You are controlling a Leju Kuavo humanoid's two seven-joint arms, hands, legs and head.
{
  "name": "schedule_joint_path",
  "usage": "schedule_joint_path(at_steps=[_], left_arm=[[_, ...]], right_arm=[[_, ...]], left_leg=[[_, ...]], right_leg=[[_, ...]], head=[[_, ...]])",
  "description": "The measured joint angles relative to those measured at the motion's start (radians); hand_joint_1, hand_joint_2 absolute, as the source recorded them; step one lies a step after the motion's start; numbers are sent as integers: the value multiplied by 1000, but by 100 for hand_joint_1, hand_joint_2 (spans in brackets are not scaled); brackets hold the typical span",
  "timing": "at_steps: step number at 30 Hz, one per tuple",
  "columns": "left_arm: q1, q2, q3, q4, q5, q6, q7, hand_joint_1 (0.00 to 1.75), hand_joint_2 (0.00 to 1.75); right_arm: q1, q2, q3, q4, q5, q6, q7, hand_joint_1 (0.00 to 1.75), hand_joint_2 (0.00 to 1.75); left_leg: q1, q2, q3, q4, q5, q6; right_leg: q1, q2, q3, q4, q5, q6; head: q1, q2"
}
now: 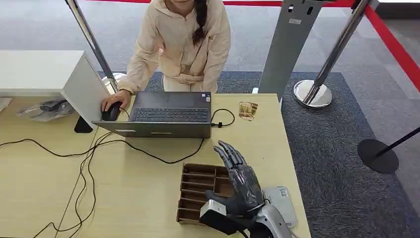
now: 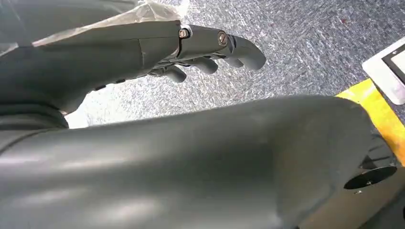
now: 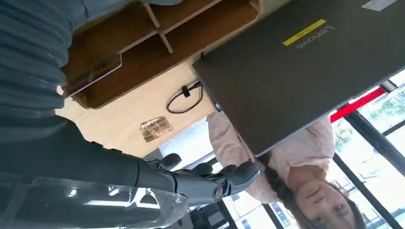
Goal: Pass the card to the sensor for recognition and then transmit it.
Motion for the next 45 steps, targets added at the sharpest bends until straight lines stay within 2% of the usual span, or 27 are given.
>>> schedule_joint_path(at_steps=[20, 45], left_arm=[[0, 0, 0, 0, 1, 1, 2, 0, 0], [0, 0, 0, 0, 4, 2, 2, 0, 0]], right_arm=[[0, -19, 0, 30, 171, -5, 56, 0, 175], [0, -29, -2, 51, 167, 16, 60, 5, 175]], left_leg=[[0, 0, 0, 0, 0, 0], [0, 0, 0, 0, 0, 0]], right_leg=[[0, 0, 0, 0, 0, 0], [0, 0, 0, 0, 0, 0]], head=[[0, 0], [0, 0]])
